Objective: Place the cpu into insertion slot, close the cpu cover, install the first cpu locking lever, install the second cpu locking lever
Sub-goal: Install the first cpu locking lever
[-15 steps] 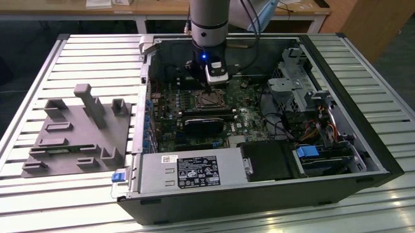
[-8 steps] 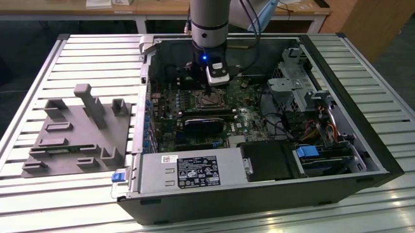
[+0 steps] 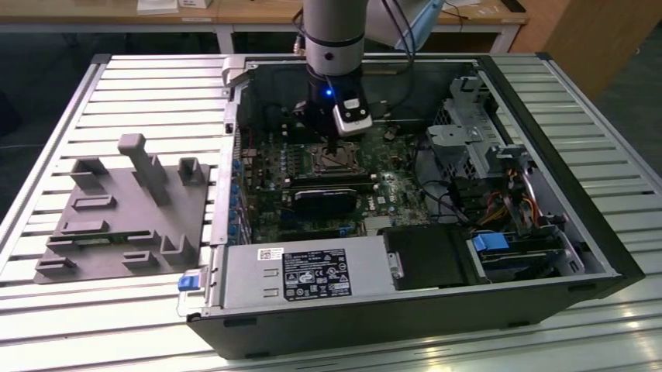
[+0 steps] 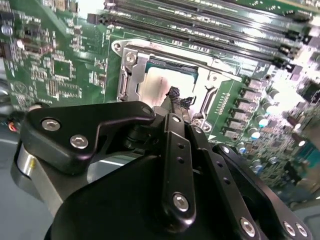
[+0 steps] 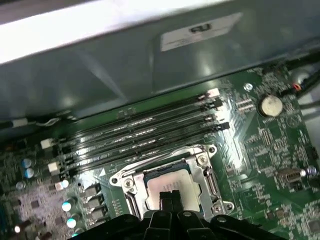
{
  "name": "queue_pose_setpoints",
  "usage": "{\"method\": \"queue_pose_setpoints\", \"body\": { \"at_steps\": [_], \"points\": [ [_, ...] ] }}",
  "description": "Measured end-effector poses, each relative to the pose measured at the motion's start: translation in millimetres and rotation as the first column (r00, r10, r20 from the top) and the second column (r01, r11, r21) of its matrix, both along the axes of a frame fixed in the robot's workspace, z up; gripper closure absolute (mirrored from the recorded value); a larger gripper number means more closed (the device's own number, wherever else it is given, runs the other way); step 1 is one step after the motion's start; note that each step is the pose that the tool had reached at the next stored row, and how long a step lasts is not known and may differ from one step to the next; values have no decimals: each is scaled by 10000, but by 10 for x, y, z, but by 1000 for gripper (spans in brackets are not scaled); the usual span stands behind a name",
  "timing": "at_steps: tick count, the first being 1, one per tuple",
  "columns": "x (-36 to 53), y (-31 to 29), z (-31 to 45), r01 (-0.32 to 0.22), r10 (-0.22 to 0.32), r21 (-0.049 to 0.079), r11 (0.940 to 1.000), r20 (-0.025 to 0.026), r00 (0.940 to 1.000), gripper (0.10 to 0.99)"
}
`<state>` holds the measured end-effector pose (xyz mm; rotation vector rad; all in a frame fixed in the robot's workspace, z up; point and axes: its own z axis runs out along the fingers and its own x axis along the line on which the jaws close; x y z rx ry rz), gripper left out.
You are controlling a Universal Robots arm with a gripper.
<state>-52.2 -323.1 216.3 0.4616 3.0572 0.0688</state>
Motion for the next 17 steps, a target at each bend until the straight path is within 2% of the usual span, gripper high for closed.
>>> {"method": "queue_pose_setpoints", "body": {
  "at_steps": [3,6,10,17],
  "points": [
    [15,0,-2,-351,351,1,9994,1,9994,984],
    [70,0,-2,-384,384,1,9993,0,9993,984],
    [79,0,1,-388,388,-1,9992,0,9992,984],
    [79,0,139,-388,388,0,9992,1,9992,984]
  ]
}}
